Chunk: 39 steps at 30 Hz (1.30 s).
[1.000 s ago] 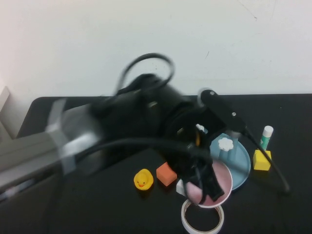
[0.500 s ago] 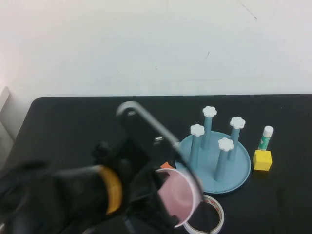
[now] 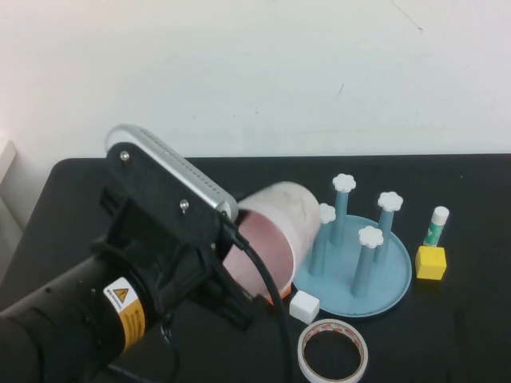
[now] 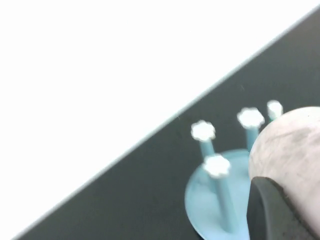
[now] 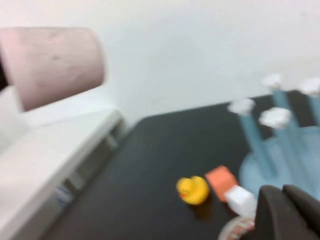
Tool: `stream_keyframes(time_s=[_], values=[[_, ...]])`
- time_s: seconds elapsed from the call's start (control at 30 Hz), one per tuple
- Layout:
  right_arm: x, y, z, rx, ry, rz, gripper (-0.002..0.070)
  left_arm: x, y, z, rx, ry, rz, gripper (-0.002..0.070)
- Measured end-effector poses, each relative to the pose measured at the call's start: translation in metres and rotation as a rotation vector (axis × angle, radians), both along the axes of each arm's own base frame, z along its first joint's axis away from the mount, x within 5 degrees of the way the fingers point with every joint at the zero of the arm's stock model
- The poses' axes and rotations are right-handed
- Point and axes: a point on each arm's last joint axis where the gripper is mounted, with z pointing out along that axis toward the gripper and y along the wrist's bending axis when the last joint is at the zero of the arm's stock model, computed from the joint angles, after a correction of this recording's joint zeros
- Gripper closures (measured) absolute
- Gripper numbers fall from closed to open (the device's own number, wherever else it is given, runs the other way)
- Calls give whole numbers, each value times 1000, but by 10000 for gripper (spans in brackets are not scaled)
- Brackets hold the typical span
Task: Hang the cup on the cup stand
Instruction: Adjust the cup with two arms
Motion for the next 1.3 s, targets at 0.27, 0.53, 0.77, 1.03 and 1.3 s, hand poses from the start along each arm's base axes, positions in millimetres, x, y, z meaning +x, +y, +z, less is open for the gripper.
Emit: stream_keyframes(time_s=[0.27,0.53,0.77,1.03,1.3], values=[[11,13,48,0,-4,146,661,13,16,7,0,-94,222,669],[69,39,81,111,159,425,349,14,19,8,-24,-91,265,669],[134,60,77,360,531,664,185,14,19,8,-29,-89,266,669],[201,97,66,496,841,700,173,14,19,8,-14,-98,262,669],[232,125,93,501,836,649,172,14,19,8,14,-114,255,669]])
